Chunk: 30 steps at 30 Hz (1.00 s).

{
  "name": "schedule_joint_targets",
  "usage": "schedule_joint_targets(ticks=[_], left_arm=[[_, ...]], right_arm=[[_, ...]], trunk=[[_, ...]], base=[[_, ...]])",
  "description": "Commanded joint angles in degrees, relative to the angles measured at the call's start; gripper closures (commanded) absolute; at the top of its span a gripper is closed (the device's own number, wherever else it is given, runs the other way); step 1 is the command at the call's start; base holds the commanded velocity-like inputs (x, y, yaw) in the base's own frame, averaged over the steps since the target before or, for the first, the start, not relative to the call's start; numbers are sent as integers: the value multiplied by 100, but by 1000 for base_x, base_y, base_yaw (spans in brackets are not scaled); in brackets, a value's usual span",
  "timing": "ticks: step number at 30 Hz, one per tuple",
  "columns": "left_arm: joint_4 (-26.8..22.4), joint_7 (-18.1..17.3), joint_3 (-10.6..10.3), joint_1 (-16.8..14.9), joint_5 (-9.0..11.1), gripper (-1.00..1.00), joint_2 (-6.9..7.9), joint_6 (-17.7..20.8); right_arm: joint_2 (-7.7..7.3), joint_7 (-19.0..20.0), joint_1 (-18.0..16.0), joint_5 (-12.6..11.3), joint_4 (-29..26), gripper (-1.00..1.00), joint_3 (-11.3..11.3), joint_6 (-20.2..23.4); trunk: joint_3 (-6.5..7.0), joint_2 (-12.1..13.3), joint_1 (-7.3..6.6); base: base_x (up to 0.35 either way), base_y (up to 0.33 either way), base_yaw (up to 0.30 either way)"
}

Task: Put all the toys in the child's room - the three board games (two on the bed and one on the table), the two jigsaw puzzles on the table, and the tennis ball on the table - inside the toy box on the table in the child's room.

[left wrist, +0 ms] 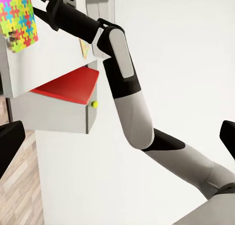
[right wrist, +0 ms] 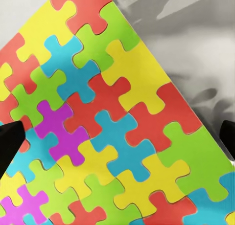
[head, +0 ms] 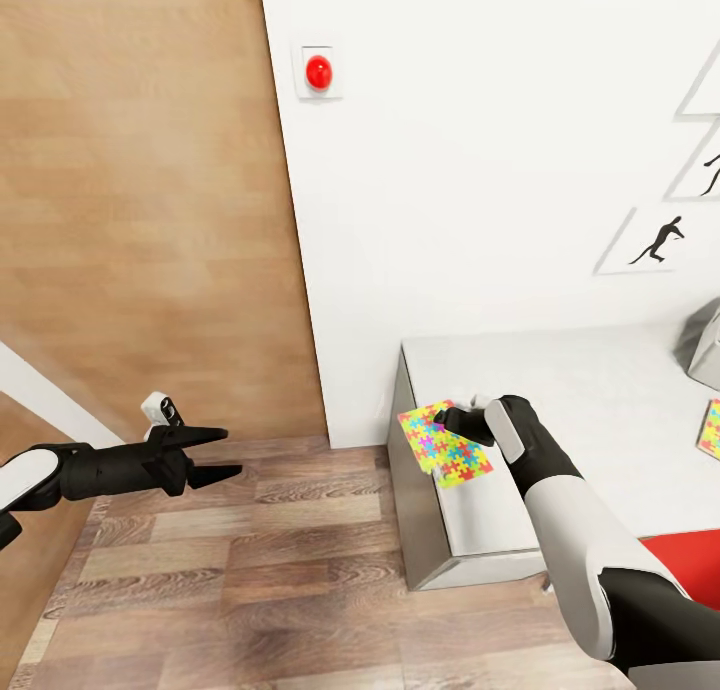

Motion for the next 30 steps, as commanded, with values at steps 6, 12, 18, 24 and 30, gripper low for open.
schedule_joint_targets(ticks=[6,12,18,24,30], left_arm=[[4,-58,-20,-10,-31,-100,7,-3],[4,-58,-20,-10,-36,-100,7,-3],[4,-58,-20,-10,-36,-100,1,-3],[4,-58,-20,-9,-36,-100,-2,-5],[4,-58,-20,-9,-36,-100,-2,-10]], right_arm=[[6,-52,0,-113,-34,-100,-26,21],[7,-64,31,-119,-383,-100,-26,49],[4,-69,35,-120,-601,-100,-30,84],[3,-69,35,-120,-636,-100,-45,91],[3,-69,26,-128,-905,-100,-50,109]], trunk=[[-11,-8,5],[-2,-8,5],[42,-8,5],[95,-8,5],[149,-8,5]], base=[[0,0,0],[0,0,-3],[0,0,-51],[0,0,-68],[0,0,-71]])
